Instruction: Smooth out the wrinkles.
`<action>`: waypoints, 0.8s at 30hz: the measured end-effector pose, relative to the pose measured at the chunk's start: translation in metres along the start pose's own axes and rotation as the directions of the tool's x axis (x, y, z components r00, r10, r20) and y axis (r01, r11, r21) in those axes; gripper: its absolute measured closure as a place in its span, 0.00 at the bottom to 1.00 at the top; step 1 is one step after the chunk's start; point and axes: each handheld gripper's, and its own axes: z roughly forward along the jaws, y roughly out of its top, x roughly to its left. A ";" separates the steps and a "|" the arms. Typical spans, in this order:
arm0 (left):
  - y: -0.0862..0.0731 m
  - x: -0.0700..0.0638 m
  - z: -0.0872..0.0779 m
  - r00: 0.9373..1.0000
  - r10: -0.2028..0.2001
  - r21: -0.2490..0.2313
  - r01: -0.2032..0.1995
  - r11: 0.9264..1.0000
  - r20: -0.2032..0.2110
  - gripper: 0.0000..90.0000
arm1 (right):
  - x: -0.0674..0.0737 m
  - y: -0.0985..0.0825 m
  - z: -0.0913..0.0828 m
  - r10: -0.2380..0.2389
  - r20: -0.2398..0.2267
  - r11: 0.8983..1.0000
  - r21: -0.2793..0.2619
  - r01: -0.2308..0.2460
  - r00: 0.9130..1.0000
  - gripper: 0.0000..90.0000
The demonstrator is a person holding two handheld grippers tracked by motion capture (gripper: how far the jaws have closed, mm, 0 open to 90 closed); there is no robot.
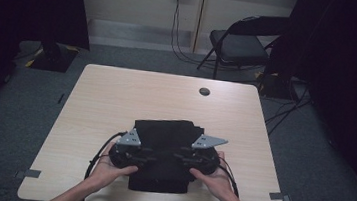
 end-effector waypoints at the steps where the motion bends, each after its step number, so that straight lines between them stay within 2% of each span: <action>1: -0.004 -0.002 0.003 1.000 0.007 0.019 -0.008 1.000 0.014 0.67 | 0.002 -0.004 0.007 -0.004 -0.005 1.000 0.027 0.004 1.000 0.71; 2: -0.007 -0.003 0.004 1.000 0.011 0.029 -0.011 1.000 0.007 0.66 | 0.004 -0.008 0.012 -0.010 -0.001 0.999 0.052 0.010 1.000 0.71; 3: -0.009 -0.003 0.006 1.000 -0.014 0.040 0.013 0.999 0.026 0.64 | 0.007 -0.013 0.015 -0.014 -0.005 0.997 0.073 0.014 1.000 0.70; 4: -0.009 -0.003 0.005 0.999 -0.019 0.045 0.017 0.999 0.033 0.55 | 0.012 -0.018 0.015 -0.027 -0.013 0.995 0.092 0.028 1.000 0.67; 5: -0.008 -0.004 0.004 1.000 -0.010 0.046 0.008 0.999 0.027 0.53 | 0.017 -0.020 0.013 -0.045 -0.014 0.994 0.100 0.046 0.999 0.62; 7: -0.005 -0.006 0.000 1.000 0.010 0.031 -0.010 0.999 -0.004 0.48 | 0.024 -0.022 0.008 -0.056 -0.017 0.994 0.098 0.057 0.998 0.57; 10: 0.002 -0.005 -0.003 1.000 0.006 -0.009 -0.006 1.000 -0.019 0.40 | 0.028 -0.025 0.000 -0.087 -0.030 0.991 0.101 0.089 0.996 0.56; 14: 0.011 -0.006 0.004 1.000 0.014 -0.001 -0.014 1.000 -0.021 0.42 | 0.027 -0.040 0.007 -0.061 -0.033 0.989 0.133 0.065 0.998 0.56; 15: 0.012 -0.006 0.011 1.000 0.013 0.037 -0.012 0.999 -0.020 0.43 | 0.029 -0.043 0.008 -0.069 -0.023 0.989 0.128 0.071 0.997 0.56; 16: 0.010 -0.006 0.017 0.999 0.008 0.051 -0.007 0.999 -0.032 0.43 | 0.031 -0.043 0.008 -0.079 -0.014 0.988 0.129 0.080 0.997 0.55; 17: 0.006 -0.006 0.025 0.999 -0.002 0.061 0.005 0.998 -0.048 0.45 | 0.031 -0.042 0.008 -0.068 -0.016 0.989 0.132 0.070 0.998 0.53; 18: 0.002 -0.006 0.034 0.999 0.006 0.093 -0.001 0.996 -0.048 0.44 | 0.031 -0.042 0.009 -0.055 -0.020 0.990 0.132 0.057 0.998 0.51; 19: -0.001 -0.006 0.039 0.999 0.029 0.097 -0.025 0.995 -0.043 0.42 | 0.032 -0.042 0.008 -0.056 -0.023 0.989 0.134 0.058 0.998 0.48; 20: -0.004 -0.004 0.041 0.999 0.033 0.070 -0.031 0.997 -0.030 0.40 | 0.032 -0.041 0.008 -0.051 -0.033 0.989 0.141 0.055 0.998 0.44; 21: -0.004 -0.001 0.041 1.000 0.006 0.067 -0.005 0.998 -0.015 0.40 | 0.033 -0.039 0.007 -0.053 -0.038 0.987 0.149 0.058 0.998 0.43; 22: -0.004 0.000 0.041 1.000 -0.003 0.068 0.004 0.998 -0.010 0.40 | 0.034 -0.036 0.005 -0.070 -0.040 0.987 0.140 0.074 0.997 0.41; 24: -0.004 0.000 0.042 1.000 0.016 0.071 -0.015 0.997 -0.014 0.39 | 0.030 -0.029 0.001 -0.058 -0.042 0.993 0.105 0.062 0.997 0.42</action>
